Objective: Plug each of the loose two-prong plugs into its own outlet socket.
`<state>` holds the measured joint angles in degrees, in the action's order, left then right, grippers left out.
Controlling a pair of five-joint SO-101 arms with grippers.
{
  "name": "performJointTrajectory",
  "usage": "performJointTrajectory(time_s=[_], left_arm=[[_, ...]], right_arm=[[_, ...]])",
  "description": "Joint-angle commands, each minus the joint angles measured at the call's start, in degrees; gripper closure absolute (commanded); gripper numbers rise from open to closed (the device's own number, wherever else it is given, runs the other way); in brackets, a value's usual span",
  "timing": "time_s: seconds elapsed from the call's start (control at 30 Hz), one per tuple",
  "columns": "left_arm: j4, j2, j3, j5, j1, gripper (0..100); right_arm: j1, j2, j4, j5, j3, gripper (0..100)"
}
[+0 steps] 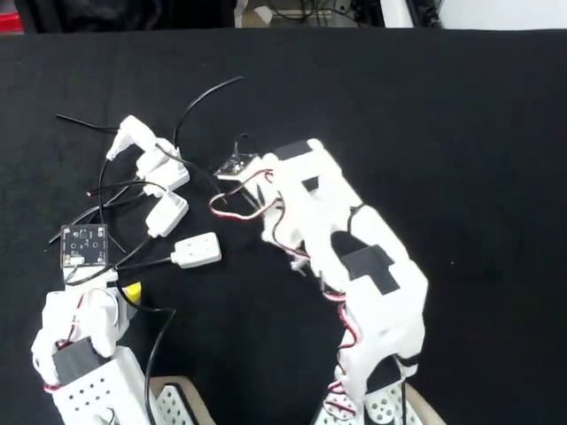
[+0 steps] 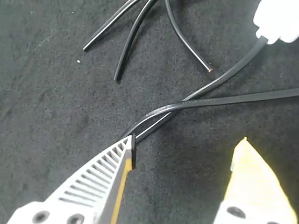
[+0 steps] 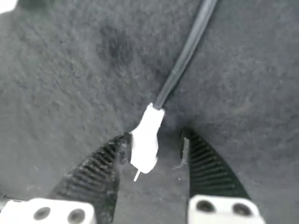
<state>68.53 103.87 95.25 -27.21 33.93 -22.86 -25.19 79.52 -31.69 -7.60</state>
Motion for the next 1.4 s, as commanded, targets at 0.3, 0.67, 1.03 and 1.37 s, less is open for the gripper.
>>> performJointTrajectory(time_s=[0.3,0.67,1.03,1.37], left_arm=[[-1.14,0.44,-0.13,-0.44,0.13,67],[-1.14,0.44,-0.13,-0.44,0.13,67],[-1.23,0.44,-0.13,-0.44,0.04,67],[-1.14,0.44,-0.04,-0.53,-2.77,67]], right_arm=[[-1.32,-0.57,0.09,1.23,-0.22,93.8],[-1.23,-0.48,3.25,6.86,6.46,98.4],[5.01,15.34,1.23,11.25,0.66,98.5],[4.75,49.8,-8.97,17.67,-16.4,98.4]])
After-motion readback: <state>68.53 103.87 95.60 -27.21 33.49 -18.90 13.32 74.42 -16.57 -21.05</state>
